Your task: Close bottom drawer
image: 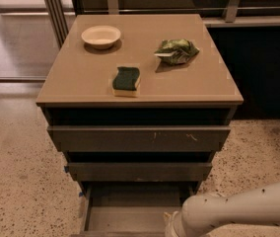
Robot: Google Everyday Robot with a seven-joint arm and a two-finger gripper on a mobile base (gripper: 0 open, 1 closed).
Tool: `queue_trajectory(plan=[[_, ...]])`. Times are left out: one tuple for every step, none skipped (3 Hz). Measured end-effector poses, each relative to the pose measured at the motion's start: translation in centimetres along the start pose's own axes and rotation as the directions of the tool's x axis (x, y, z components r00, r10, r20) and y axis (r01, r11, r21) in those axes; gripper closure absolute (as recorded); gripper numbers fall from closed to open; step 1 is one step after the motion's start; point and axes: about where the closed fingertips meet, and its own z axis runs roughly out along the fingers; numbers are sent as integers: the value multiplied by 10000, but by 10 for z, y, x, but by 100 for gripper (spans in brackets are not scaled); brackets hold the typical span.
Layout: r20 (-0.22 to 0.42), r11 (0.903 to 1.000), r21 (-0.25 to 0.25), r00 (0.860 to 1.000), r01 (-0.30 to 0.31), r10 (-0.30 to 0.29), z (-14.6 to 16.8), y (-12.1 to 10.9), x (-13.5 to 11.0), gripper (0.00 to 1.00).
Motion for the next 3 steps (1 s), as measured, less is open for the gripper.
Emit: queue_trajectory(plan=[[-25,9999,-24,9999,-146,146,29,1,15,0],[4,9994,44,9994,-336,336,61,-6,26,0],[411,9984,-333,9981,-450,464,97,-7,23,0]])
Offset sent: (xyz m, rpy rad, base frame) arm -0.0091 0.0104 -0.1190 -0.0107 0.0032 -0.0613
